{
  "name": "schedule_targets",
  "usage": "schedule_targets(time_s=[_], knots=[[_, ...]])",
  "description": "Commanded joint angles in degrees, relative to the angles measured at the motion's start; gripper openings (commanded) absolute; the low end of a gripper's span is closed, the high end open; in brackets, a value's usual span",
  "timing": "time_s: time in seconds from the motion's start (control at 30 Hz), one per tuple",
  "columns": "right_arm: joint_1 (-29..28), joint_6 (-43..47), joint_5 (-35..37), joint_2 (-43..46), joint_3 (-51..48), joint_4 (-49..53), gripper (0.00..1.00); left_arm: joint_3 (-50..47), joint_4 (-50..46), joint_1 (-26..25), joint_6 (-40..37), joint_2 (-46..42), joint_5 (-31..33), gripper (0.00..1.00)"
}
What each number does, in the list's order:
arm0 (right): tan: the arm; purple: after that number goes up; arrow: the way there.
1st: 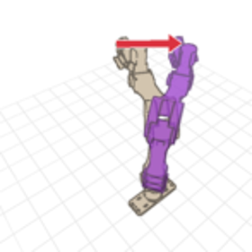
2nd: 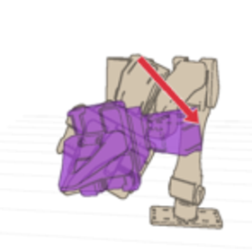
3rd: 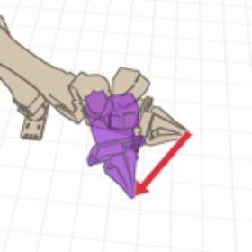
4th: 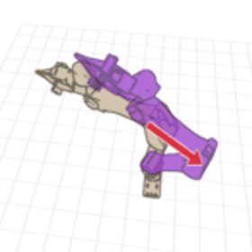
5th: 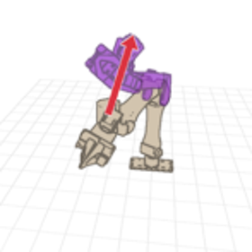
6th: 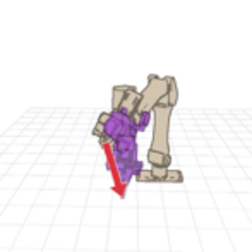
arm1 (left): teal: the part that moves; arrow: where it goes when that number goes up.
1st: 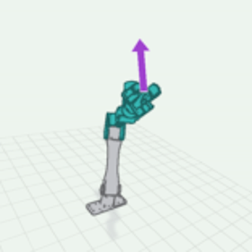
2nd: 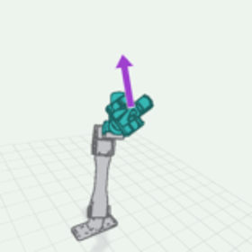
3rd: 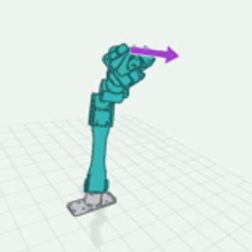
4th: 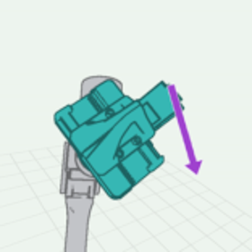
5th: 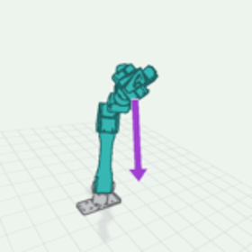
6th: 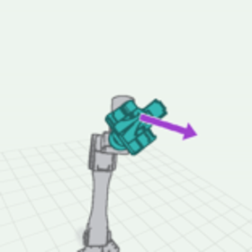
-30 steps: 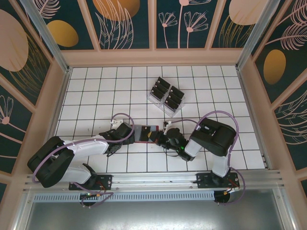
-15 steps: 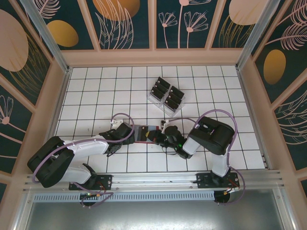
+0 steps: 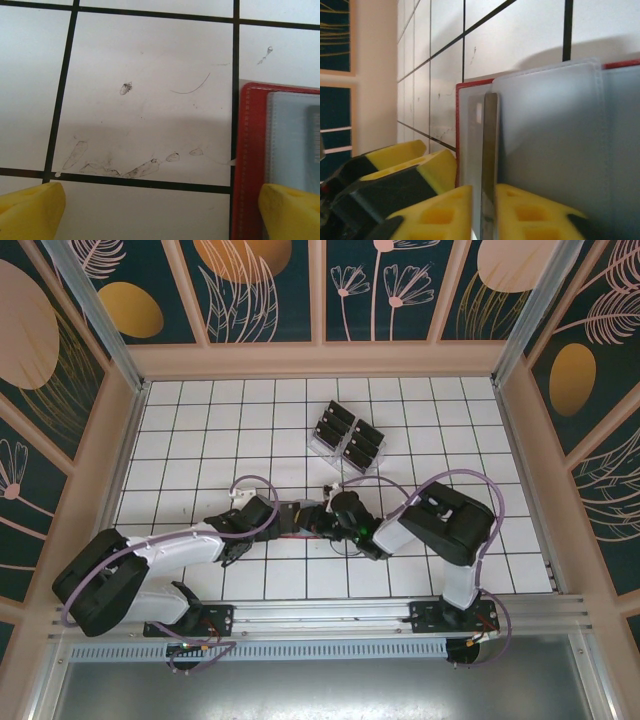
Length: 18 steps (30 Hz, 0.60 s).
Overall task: Put the credit cards into the card holder
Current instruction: Insert the credit card into the card slot.
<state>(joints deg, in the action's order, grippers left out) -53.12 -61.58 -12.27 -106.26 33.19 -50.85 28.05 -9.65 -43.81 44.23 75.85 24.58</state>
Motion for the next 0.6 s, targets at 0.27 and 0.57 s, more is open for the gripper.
schedule_targets(time_s=[0.27, 0.57], knots=[[0.2, 15.6, 5.5, 6.7, 13.6, 37.0, 0.39, 5.7, -3.4, 3.1, -2.4, -2.6, 3.3, 0.99], [0.3, 17.6, 5.4, 4.9, 16.5, 40.3, 0.38, 4.6, -5.0, 5.7, -3.0, -2.3, 1.8, 0.99]])
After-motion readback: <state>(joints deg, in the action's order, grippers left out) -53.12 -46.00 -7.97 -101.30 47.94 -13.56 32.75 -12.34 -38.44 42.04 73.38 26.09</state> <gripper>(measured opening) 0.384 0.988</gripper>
